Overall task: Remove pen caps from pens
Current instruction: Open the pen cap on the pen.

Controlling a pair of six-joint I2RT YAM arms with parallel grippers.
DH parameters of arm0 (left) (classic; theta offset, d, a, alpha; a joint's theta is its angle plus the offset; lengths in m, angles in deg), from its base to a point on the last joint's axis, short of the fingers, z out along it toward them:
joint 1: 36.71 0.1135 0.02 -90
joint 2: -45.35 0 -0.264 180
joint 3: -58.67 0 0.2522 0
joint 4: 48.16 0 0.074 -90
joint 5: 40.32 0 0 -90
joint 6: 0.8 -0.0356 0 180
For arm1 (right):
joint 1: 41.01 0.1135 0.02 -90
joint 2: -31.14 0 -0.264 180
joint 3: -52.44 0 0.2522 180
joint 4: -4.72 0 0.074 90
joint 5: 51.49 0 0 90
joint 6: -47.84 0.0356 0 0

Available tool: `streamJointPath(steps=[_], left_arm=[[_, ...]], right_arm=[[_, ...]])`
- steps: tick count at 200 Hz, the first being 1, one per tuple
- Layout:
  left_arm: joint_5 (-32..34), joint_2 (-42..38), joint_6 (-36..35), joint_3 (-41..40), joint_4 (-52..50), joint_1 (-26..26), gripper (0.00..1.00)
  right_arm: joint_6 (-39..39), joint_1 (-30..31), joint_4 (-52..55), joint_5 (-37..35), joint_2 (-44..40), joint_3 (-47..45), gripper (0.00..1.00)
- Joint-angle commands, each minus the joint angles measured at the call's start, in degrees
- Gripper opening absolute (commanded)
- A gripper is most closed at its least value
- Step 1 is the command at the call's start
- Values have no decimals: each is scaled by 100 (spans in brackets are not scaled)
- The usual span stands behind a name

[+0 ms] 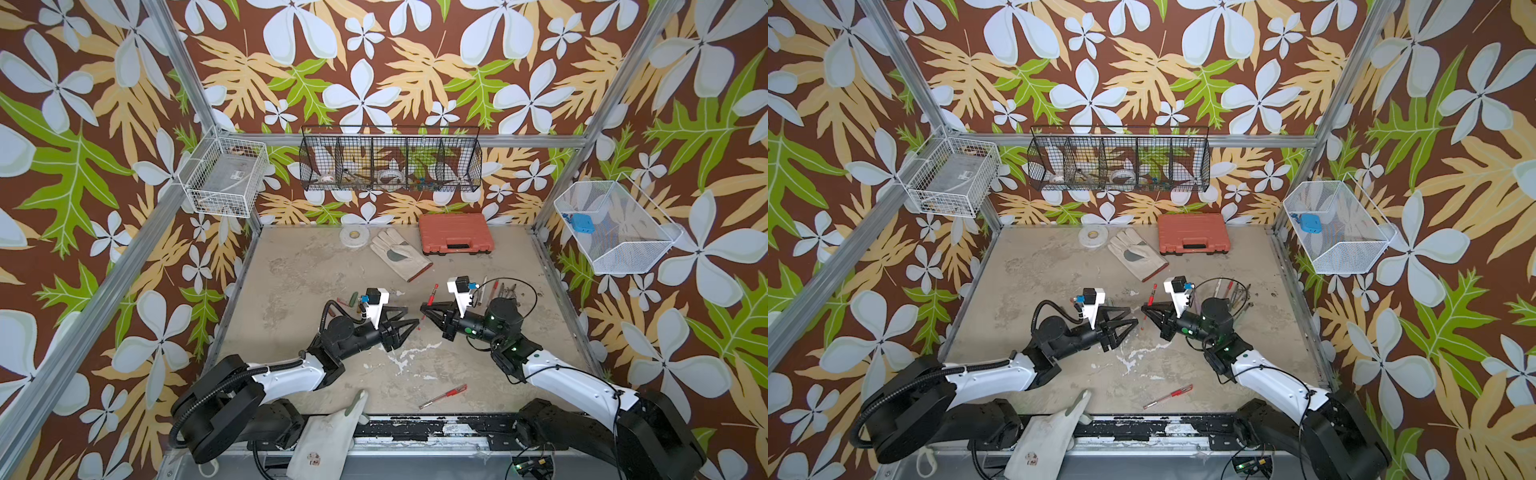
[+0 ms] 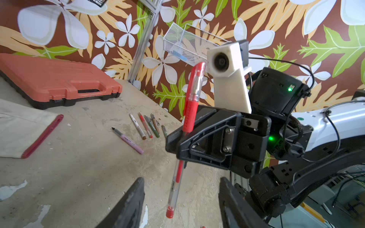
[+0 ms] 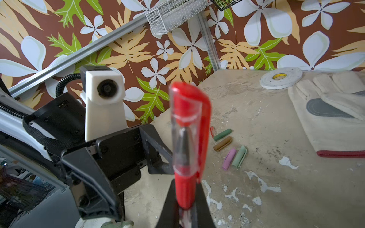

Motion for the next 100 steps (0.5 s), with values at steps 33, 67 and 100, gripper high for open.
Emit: streamJointPath(steps=[33, 67, 100], left_arm=[[418, -602, 412, -270, -35, 408, 67], [488, -901, 479, -453, 102, 473, 68], [461, -980, 486, -455, 92, 483, 68]], right_arm=[[-830, 492, 155, 247, 402, 254, 0], [-1163, 782, 344, 121, 732, 405, 0], [-1283, 849, 412, 130, 934, 497, 0]])
